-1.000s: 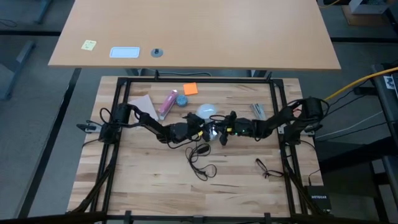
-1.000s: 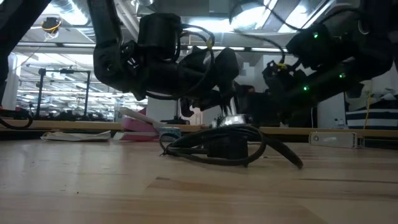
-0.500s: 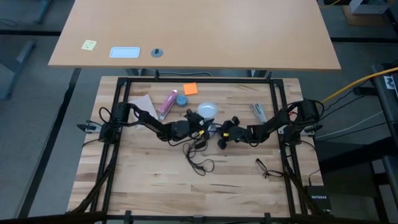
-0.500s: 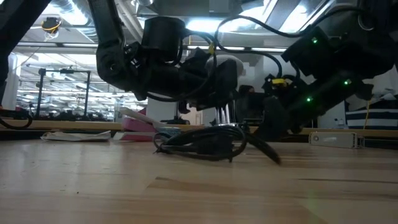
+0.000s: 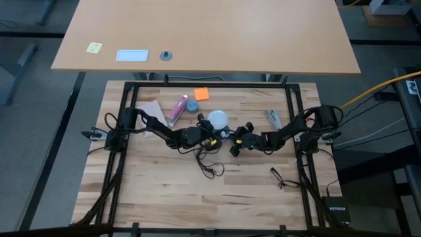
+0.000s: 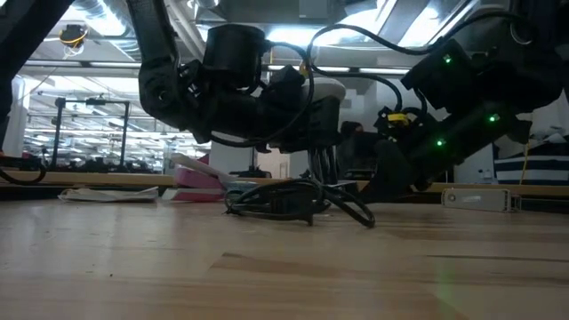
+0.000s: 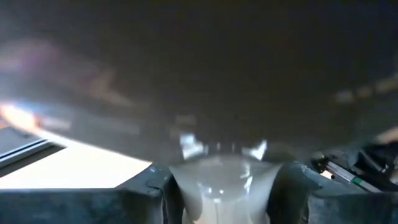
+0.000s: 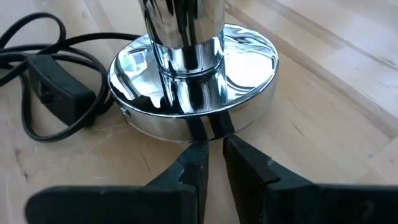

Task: Screw lightbulb
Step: Remove the lightbulb from the lamp

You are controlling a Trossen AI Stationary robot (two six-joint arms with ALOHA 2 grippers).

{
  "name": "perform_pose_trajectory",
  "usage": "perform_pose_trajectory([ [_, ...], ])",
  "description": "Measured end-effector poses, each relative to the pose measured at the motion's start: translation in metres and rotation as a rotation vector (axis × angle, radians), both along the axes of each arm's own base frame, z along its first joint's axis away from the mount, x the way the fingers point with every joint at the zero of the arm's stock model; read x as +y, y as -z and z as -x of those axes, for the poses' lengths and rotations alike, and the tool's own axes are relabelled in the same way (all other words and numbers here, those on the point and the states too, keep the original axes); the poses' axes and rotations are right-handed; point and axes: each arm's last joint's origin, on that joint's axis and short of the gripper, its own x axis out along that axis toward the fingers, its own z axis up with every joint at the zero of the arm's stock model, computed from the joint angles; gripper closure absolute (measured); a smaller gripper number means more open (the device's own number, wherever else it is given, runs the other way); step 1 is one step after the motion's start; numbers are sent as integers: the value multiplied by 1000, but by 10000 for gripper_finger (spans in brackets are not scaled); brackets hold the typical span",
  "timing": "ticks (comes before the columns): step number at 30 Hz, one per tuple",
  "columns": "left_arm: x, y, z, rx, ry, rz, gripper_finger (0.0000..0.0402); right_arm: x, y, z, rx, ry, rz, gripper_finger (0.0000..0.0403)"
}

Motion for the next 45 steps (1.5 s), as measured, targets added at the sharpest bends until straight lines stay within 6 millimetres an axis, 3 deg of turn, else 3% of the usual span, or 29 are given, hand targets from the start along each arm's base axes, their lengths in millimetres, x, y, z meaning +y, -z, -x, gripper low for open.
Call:
perform_pose_trajectory([
  [5, 0, 2, 0, 15, 0, -6, 241, 0, -3, 4, 27, 1, 2, 343],
  [15, 2, 7, 1, 55, -15, 11, 241, -3, -45, 12, -20, 24, 148, 343],
  [22, 6, 6, 1, -29, -86, 109, 206, -3, -41, 14, 23, -7, 143, 343],
  [29, 5, 0, -1, -54, -154, 100, 166, -3, -40, 15, 40, -9, 144, 343],
  [36, -6, -6, -1, -38, -132, 92, 160, -3, -39, 15, 46, -9, 145, 343],
  [45, -28, -6, 2, 77, -168, -61, 160, -3, -37, 16, 67, -11, 147, 343],
])
